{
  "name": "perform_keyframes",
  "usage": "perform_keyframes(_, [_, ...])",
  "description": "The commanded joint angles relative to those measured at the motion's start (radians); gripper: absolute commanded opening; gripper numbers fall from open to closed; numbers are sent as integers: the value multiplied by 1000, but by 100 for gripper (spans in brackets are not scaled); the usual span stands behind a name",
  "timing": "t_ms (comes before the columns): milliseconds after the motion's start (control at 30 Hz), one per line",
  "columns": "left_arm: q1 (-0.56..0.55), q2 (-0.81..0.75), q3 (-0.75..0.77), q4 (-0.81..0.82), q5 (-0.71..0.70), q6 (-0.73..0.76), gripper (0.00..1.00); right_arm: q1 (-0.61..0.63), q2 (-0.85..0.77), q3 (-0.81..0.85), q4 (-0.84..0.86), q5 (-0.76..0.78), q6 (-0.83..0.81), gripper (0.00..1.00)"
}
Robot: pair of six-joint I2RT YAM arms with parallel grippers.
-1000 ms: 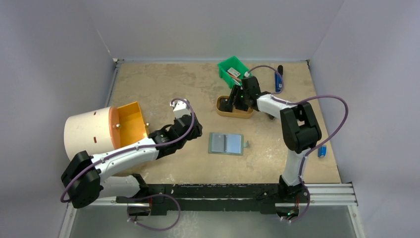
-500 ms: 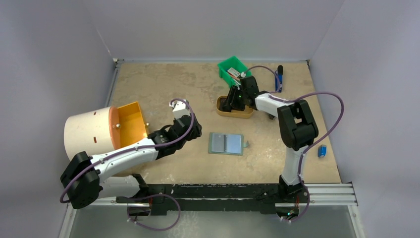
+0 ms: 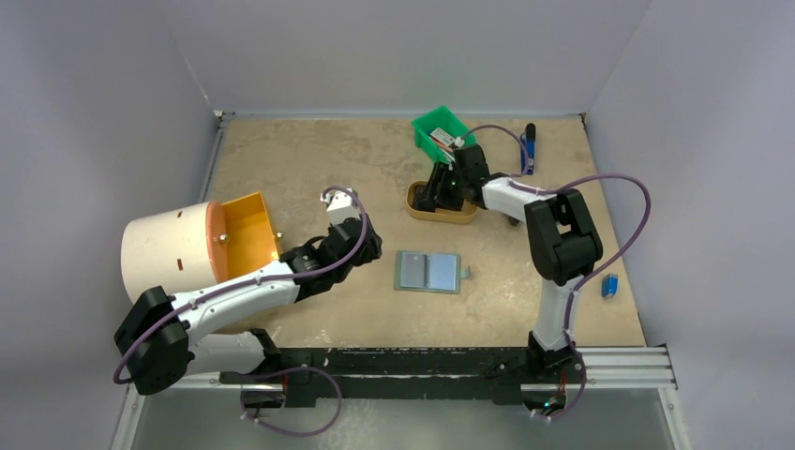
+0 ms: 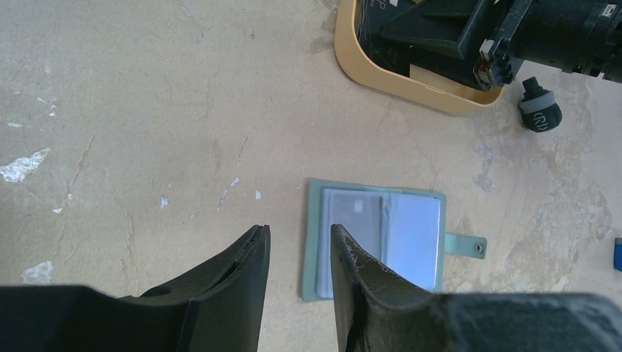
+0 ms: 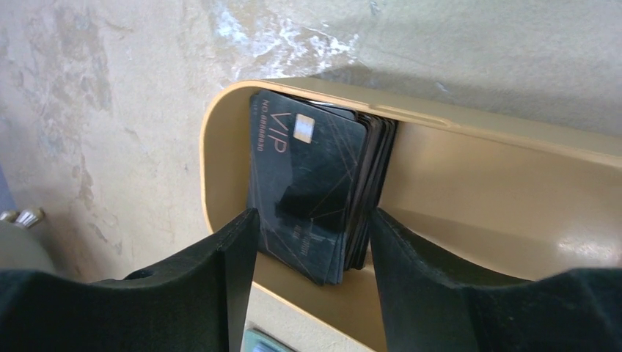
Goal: Put the credit cards into the card holder
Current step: Adjust the credit card in the storage box.
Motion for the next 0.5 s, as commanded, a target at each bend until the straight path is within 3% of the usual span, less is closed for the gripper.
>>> perform_keyframes(0, [2, -24, -1, 18, -18, -13, 35, -1, -48, -6, -42, 75, 25, 61])
perform_keyframes(233, [2, -26, 0, 15, -22, -13, 35, -1, -14, 39, -86, 85, 20, 61])
perform_keyframes(467, [1, -27, 5, 10, -28, -9, 35, -6, -15, 26, -89, 99, 14, 52])
